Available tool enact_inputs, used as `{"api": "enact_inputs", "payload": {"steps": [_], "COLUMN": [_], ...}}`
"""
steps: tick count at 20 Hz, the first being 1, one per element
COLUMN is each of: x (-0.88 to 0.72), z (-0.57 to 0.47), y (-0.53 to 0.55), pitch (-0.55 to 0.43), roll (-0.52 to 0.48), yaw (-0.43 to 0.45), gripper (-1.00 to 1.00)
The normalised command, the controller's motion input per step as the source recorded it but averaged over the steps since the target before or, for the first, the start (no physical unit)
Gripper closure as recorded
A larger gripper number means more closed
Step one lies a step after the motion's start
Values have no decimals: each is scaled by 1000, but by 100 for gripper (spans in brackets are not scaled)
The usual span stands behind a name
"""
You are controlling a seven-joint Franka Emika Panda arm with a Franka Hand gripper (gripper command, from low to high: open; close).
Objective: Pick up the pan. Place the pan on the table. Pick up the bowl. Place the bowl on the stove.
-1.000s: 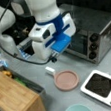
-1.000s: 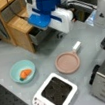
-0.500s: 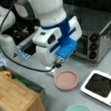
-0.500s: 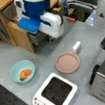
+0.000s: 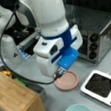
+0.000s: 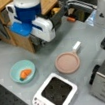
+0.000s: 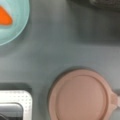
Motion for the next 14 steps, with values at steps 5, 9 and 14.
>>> {"api": "enact_inputs", "payload": {"steps": [5, 9, 14], "x": [414, 408, 444], "z": [122, 153, 178], "y": [-305, -288, -320], "pitch": [253, 258, 287], "roll": [137, 121, 110], "yaw": [71, 60, 66], "gripper": [-100, -100, -100]}}
